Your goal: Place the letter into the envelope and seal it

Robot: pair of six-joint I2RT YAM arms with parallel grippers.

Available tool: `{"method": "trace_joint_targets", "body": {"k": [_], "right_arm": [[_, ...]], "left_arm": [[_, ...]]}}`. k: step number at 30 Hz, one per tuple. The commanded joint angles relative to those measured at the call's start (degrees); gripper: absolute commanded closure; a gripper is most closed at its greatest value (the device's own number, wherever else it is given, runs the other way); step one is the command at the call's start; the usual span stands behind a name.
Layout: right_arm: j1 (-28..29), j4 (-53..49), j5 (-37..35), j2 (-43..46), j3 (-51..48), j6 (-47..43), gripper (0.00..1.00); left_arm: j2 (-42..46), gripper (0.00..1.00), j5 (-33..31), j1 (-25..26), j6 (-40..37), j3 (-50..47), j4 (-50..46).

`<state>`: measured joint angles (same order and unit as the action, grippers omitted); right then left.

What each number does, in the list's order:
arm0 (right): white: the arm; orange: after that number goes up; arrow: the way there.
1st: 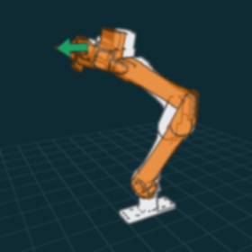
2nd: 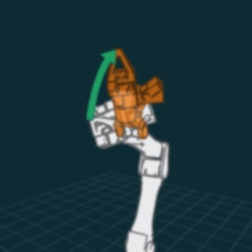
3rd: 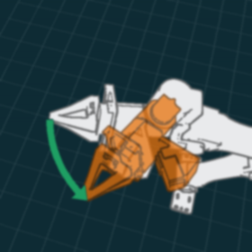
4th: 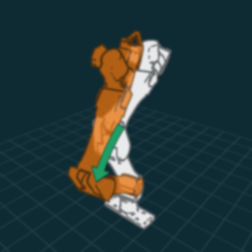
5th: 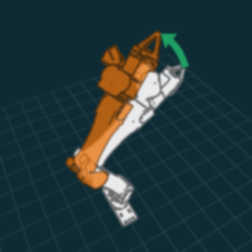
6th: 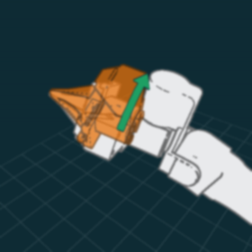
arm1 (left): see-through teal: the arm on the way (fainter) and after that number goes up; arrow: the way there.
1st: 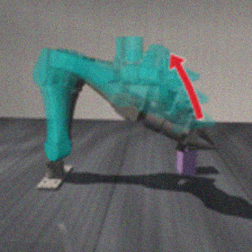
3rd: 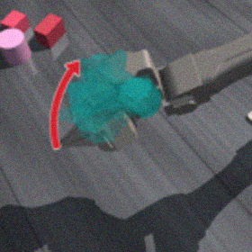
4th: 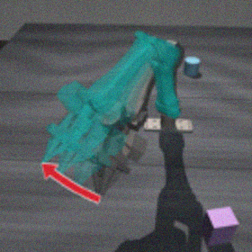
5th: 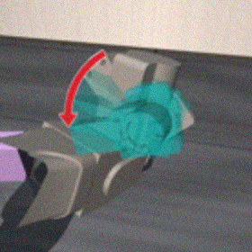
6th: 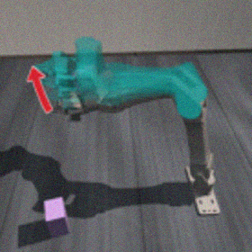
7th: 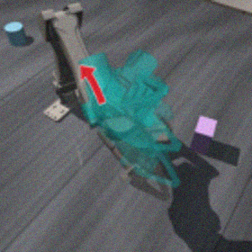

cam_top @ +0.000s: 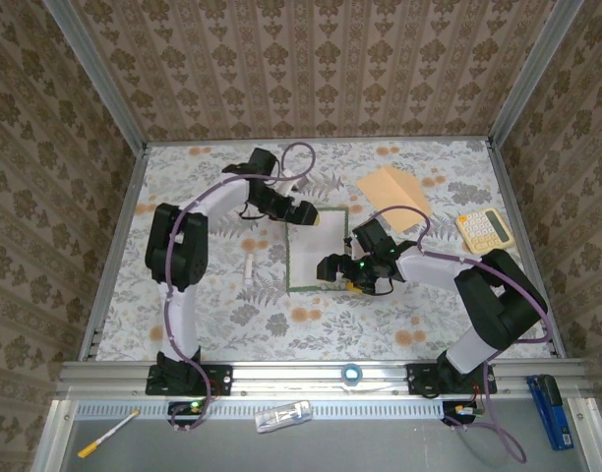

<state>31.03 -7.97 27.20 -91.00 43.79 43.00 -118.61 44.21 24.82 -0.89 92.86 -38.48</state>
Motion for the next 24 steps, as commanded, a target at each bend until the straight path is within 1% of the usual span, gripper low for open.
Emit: {"method": "trace_joint_targets", "body": {"k": [1, 11, 14, 17, 18, 21, 23, 24], "right_arm": [[-0.18, -2.76, -2.37, 0.10, -0.36, -0.91, 0.00], [-0.17, -2.75, -2.54, 0.30, -0.81, -0.82, 0.00], [-0.18, -2.58, -2.59, 0.38, -0.99, -0.82, 0.00], [-0.18, -2.58, -2.67, 0.54, -0.99, -0.73, 0.00], [-0.18, -2.56, -2.66, 0.56, -0.99, -0.73, 0.00], [-0.13, -2.58, -2.68, 0.69, -0.90, -0.73, 0.00], [-0.18, -2.70, -2.66, 0.72, -0.83, -0.75, 0.00], [-0.16, -2.79, -2.68, 0.73, -0.83, -0.73, 0.00]], "left_arm": [[2.15, 0.00, 3.96, -0.47, -0.95, -0.53, -2.66], [2.20, 0.00, 3.17, -0.54, -1.81, -1.44, -3.62], [2.65, 0.01, 1.90, -0.74, -1.67, -1.52, -3.32], [3.33, 0.05, 1.74, -1.33, -1.40, -1.66, -2.67], [3.49, 0.09, 1.60, -1.55, -1.40, -1.58, -2.65], [3.73, 0.14, 1.25, -1.80, -1.57, -1.52, -2.94], [3.92, 0.20, 1.24, -2.05, -1.58, -1.65, -2.83], [3.99, 0.20, 1.13, -2.16, -1.50, -1.75, -2.74]]}}
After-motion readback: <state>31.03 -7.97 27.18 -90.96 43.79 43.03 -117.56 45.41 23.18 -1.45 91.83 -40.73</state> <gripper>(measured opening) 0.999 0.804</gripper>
